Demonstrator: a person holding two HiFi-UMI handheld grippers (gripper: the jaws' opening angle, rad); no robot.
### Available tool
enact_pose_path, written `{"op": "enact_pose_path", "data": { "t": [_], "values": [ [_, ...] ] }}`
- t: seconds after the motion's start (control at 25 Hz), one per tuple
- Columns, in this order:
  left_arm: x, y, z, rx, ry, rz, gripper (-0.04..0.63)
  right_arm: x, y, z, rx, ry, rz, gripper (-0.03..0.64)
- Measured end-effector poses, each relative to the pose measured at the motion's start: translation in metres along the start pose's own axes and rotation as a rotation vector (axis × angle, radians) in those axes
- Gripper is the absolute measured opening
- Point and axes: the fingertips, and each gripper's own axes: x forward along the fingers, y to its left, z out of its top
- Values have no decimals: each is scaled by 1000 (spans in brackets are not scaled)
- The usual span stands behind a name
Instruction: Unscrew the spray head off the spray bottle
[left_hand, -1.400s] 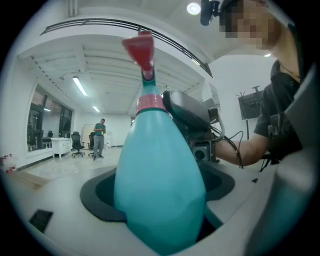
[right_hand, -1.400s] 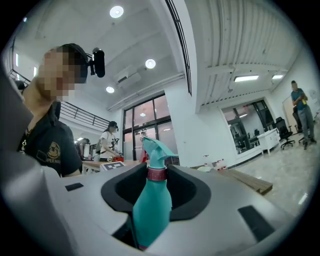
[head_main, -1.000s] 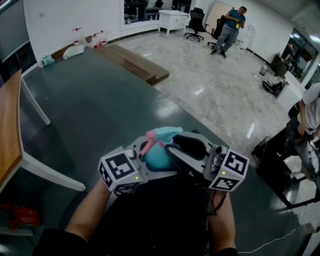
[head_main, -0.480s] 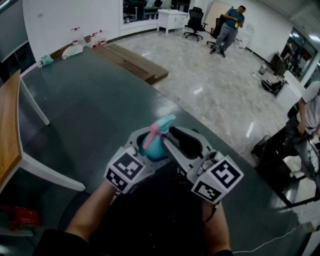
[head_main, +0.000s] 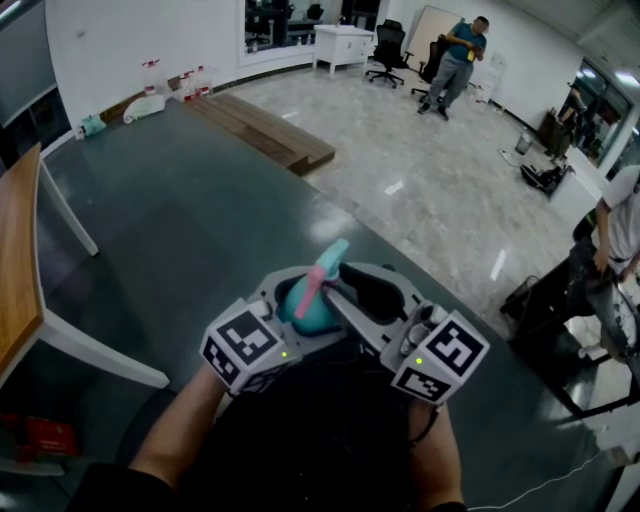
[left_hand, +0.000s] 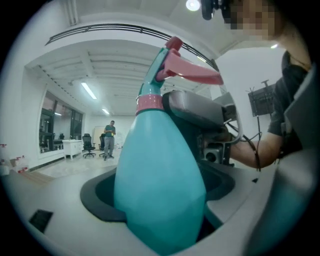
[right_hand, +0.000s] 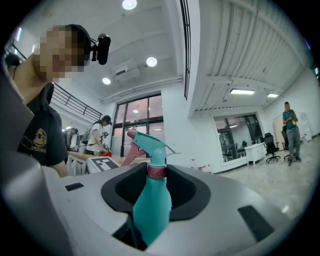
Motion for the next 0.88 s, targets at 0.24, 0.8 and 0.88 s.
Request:
{"op": "enact_pose_path", "data": {
  "t": [0.24,0.8,0.88],
  "values": [
    [-11,-26,5,12,-28,-184,428,-9,16,4,4,-27,227,135],
    [-6,-8,7,-16,-56,-92,428,-17,-3,5,3,-53,159,137],
    [-4,6,5,-12,-43,-2,428,-20,-5,12,-5,-89,102,137]
  ]
}}
